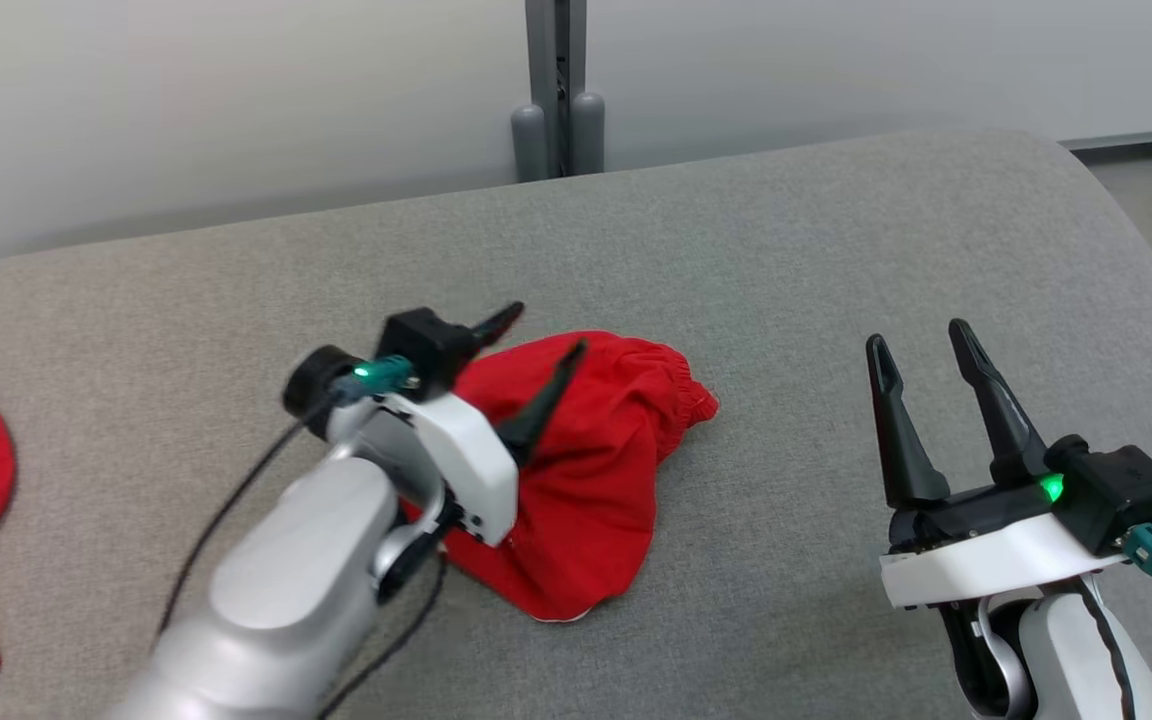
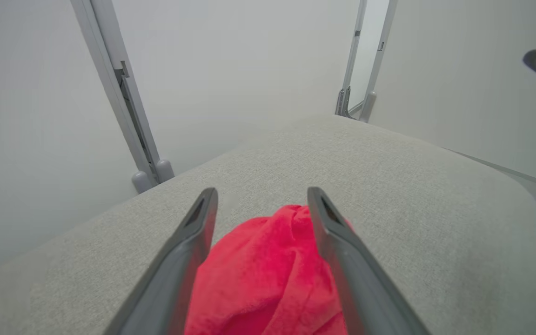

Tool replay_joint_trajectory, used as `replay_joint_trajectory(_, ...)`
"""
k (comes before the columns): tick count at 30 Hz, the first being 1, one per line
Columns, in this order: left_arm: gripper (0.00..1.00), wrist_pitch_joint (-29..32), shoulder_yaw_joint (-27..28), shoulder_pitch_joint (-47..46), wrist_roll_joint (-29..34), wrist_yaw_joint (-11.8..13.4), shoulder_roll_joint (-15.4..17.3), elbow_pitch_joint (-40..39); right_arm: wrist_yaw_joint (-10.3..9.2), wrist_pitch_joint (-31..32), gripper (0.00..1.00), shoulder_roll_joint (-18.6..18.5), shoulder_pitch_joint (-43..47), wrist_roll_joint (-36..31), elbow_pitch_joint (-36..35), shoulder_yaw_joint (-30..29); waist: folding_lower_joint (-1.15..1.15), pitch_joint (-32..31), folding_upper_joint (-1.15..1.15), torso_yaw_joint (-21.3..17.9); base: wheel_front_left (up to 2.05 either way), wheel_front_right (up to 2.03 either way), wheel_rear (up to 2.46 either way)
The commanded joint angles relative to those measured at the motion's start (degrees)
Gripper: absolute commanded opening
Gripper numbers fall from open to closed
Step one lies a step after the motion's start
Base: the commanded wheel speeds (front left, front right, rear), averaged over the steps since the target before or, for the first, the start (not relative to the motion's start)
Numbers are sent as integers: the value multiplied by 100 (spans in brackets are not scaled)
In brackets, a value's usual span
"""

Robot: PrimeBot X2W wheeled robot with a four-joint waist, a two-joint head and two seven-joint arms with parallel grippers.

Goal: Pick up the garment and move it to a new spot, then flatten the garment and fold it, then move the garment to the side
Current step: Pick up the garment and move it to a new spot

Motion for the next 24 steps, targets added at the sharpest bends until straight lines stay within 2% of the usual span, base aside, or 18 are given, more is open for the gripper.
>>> replay_joint_trajectory(1, 100, 6, 105, 73, -71, 40, 175, -118, 3, -4, 100, -30, 6, -50, 14, -31, 0, -63, 0, 66, 0, 0, 0)
replay_joint_trajectory(7, 100, -139, 678, 531, -260, 588, 909, -1063, 3, -4, 100, -29, 115, -112, -50, -182, 0, -135, 0, 218, 0, 0, 0)
replay_joint_trajectory(12, 100, -460, 1242, 1318, -573, 1083, 1331, -1818, 3, -4, 100, -31, 201, -41, -68, -252, 0, -155, 0, 316, 0, 0, 0)
replay_joint_trajectory(18, 100, -890, 1851, 2324, -492, 1590, 1461, -2460, 3, -4, 100, -31, 326, 8, -122, -330, 0, -159, 0, 439, 0, 0, 0)
replay_joint_trajectory(21, 100, -928, 2229, 2750, -218, 1743, 1287, -2854, 3, -4, 100, -30, 361, 11, -152, -397, 0, -141, 0, 495, 0, 0, 0)
replay_joint_trajectory(24, 100, -927, 2648, 3216, 158, 1752, 1031, -3207, 3, -4, 100, -29, 432, 18, -183, -458, 0, -129, 0, 530, 0, 0, 0)
